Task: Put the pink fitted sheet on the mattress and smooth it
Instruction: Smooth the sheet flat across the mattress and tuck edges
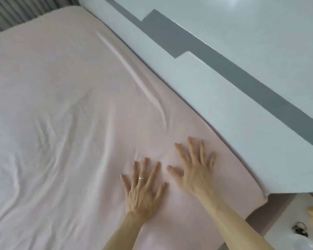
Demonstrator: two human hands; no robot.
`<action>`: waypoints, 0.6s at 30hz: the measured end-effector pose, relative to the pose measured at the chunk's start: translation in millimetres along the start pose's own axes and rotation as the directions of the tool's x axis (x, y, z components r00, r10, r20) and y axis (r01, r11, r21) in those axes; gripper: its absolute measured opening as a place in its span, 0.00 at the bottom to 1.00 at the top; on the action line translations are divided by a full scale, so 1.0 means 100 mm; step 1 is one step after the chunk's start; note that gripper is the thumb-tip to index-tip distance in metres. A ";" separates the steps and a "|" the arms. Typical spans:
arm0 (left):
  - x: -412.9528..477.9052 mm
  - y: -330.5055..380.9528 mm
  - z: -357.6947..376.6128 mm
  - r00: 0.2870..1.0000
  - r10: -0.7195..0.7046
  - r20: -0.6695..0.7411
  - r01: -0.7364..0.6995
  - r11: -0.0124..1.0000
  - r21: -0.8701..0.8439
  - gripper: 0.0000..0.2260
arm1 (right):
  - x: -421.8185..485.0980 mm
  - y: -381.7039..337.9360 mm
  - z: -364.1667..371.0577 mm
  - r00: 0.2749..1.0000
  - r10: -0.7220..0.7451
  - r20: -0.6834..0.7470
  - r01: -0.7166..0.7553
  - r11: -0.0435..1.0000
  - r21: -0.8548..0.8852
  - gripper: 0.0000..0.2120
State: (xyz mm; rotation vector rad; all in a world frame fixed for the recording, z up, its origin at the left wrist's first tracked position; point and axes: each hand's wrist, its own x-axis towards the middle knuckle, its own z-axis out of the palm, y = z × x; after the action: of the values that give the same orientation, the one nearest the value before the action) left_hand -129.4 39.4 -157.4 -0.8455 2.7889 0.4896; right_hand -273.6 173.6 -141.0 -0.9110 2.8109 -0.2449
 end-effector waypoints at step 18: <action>-1.51 -0.50 0.12 0.940 -0.304 -0.157 0.294 0.952 -0.084 0.29 | -0.90 -0.40 0.13 0.955 -0.258 0.145 0.267 0.962 -0.052 0.38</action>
State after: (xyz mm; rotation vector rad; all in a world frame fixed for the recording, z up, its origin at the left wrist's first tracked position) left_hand 23.7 81.1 -141.2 -1.3561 2.7291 0.4694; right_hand -176.6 194.2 -134.9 -1.2685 2.5834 -0.1121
